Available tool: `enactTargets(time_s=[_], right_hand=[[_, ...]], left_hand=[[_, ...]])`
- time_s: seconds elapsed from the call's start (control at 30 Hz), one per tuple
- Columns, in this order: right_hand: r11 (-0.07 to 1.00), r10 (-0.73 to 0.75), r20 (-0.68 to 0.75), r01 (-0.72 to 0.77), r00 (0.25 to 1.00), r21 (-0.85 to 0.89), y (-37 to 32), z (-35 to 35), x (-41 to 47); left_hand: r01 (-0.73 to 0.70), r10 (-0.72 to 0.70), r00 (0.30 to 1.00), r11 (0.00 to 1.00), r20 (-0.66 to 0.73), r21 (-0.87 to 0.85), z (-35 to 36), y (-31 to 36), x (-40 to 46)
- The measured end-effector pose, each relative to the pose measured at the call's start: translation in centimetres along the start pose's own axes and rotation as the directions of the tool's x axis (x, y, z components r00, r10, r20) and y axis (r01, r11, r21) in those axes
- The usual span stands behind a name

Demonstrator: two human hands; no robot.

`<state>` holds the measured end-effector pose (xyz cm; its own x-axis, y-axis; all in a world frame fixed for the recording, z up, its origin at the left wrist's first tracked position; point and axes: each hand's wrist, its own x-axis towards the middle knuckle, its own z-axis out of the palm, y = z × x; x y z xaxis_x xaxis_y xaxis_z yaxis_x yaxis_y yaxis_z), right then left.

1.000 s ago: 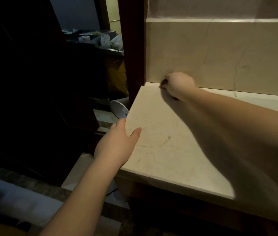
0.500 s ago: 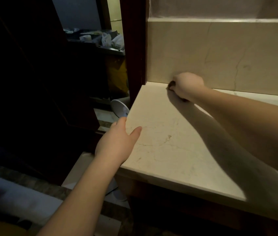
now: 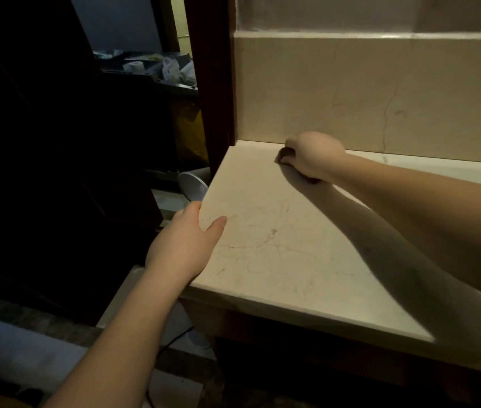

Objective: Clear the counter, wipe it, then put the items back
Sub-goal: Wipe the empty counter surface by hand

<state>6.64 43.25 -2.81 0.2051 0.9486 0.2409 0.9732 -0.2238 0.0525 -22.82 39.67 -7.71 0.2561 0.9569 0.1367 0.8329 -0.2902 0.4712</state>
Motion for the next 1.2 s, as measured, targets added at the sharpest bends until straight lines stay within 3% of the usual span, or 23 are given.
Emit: enactTargets(time_s=[0.23, 0.43, 0.67, 0.87, 0.97, 1.1, 1.2], right_hand=[[0.988, 0.038, 0.047, -0.045, 0.998, 0.150, 1.1, -0.2, 1.9], [0.972, -0.160, 0.079, 0.143, 0.984, 0.186, 2.2, 0.0, -0.7], [0.980, -0.062, 0.035, 0.054, 0.997, 0.193, 0.3, -0.5, 1.4], [0.942, -0.268, 0.098, 0.240, 0.958, 0.236, 1.0, -0.7, -2.1], [0.971, -0.185, 0.127, 0.162, 0.974, 0.173, 2.1, -1.3, -1.2], [0.985, -0.108, 0.058, 0.099, 0.992, 0.138, 0.7, -1.2, 0.2], [0.953, -0.234, 0.059, 0.217, 0.970, 0.212, -0.7, -1.2, -1.6]], left_hand=[[0.000, 0.000, 1.000, 1.000, -0.002, 0.013, -0.2, 0.0, -0.2], [-0.002, 0.002, 0.999, 1.000, -0.037, -0.003, 0.4, -0.2, 0.0], [-0.013, 0.014, 0.997, 1.000, -0.074, 0.004, 0.1, 0.0, -0.3], [-0.021, 0.021, 0.997, 1.000, -0.078, 0.006, 0.1, -0.1, -0.3], [-0.018, 0.018, 0.997, 1.000, -0.080, 0.003, 0.2, -0.2, -0.3], [-0.017, 0.018, 0.995, 1.000, -0.095, 0.008, 0.3, -0.2, -0.3], [-0.024, 0.026, 0.994, 1.000, -0.105, 0.019, 0.4, -0.2, -0.2]])
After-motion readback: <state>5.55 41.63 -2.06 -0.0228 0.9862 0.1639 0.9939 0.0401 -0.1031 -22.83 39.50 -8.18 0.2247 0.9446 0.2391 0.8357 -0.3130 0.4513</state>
